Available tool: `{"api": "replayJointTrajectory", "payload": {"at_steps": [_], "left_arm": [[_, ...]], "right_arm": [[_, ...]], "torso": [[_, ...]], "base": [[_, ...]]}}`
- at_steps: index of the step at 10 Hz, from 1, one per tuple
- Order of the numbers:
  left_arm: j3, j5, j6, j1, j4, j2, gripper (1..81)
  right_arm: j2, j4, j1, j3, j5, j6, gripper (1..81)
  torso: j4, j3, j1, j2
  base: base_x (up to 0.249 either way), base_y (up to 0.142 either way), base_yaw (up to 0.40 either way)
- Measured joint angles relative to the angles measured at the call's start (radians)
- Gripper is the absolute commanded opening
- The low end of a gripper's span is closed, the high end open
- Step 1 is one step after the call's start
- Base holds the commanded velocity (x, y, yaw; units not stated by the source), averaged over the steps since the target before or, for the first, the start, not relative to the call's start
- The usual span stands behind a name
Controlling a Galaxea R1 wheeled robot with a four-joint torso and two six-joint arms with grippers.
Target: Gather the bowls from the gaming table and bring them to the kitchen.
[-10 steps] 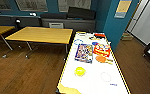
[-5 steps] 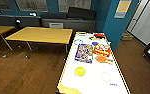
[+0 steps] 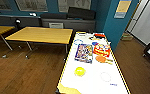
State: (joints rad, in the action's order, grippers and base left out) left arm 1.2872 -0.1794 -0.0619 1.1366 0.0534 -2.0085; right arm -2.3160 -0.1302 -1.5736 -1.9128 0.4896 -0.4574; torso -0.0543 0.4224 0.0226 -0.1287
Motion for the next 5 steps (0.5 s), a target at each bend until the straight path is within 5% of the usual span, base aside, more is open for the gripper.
{"api": "replayJointTrajectory", "payload": {"at_steps": [5], "left_arm": [[-0.065, 0.161, -0.021, -0.332, 0.179, 0.027, 81.1]], "right_arm": [[-0.077, -0.048, 0.059, -0.021, -0.079, 0.000, 1.0]], "torso": [[0.000, 0.000, 0.000, 0.000]], "base": [[0.000, 0.000, 0.000]]}}
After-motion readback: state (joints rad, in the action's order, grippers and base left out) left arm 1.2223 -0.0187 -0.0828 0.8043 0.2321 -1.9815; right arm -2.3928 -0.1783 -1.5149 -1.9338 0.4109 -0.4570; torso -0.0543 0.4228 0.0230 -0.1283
